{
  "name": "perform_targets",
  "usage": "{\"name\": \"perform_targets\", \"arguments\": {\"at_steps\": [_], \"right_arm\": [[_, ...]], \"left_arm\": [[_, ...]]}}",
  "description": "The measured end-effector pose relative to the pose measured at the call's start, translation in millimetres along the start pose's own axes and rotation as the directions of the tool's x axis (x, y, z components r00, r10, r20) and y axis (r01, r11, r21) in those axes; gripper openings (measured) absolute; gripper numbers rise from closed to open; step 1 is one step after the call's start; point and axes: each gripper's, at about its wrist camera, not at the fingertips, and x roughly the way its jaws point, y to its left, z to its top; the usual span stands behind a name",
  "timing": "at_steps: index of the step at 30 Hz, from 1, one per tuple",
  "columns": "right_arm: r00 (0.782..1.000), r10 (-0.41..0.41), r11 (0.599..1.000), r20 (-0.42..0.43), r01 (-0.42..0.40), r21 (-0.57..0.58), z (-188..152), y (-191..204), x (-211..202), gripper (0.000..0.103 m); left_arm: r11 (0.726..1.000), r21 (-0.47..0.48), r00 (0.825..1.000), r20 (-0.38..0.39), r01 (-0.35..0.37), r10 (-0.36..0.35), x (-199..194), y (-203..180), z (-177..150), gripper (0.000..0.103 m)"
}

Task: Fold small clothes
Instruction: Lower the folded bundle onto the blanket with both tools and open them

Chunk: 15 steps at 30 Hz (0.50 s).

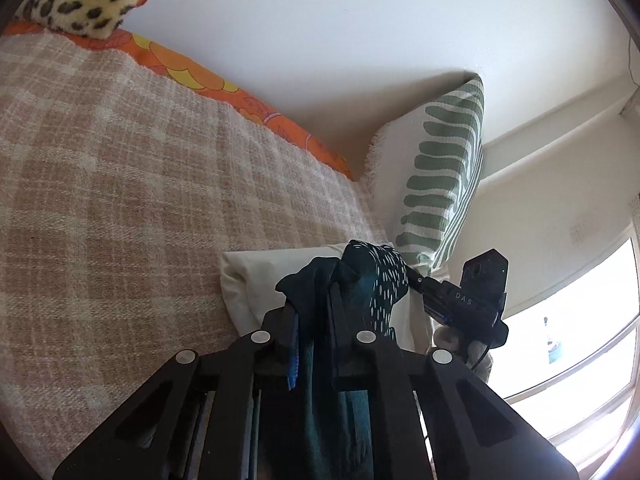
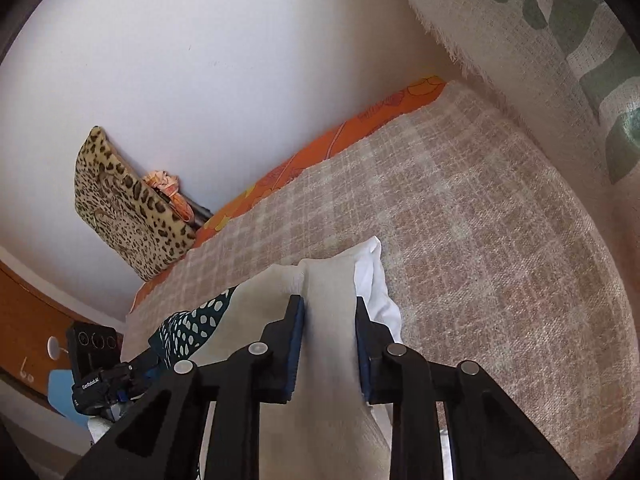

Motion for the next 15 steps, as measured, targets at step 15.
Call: {"name": "perform_targets", "arguments": {"at_steps": [15], "right_arm": [[0.9, -0.415, 0.879, 0.135, 0.434, -0.195, -6.8, 40.4, -35.9, 0.024]], "left_arm": [[0.943, 0.206, 0.965, 0.083, -0.261, 0.249, -9.2, -15.4, -6.0, 0.002]]}}
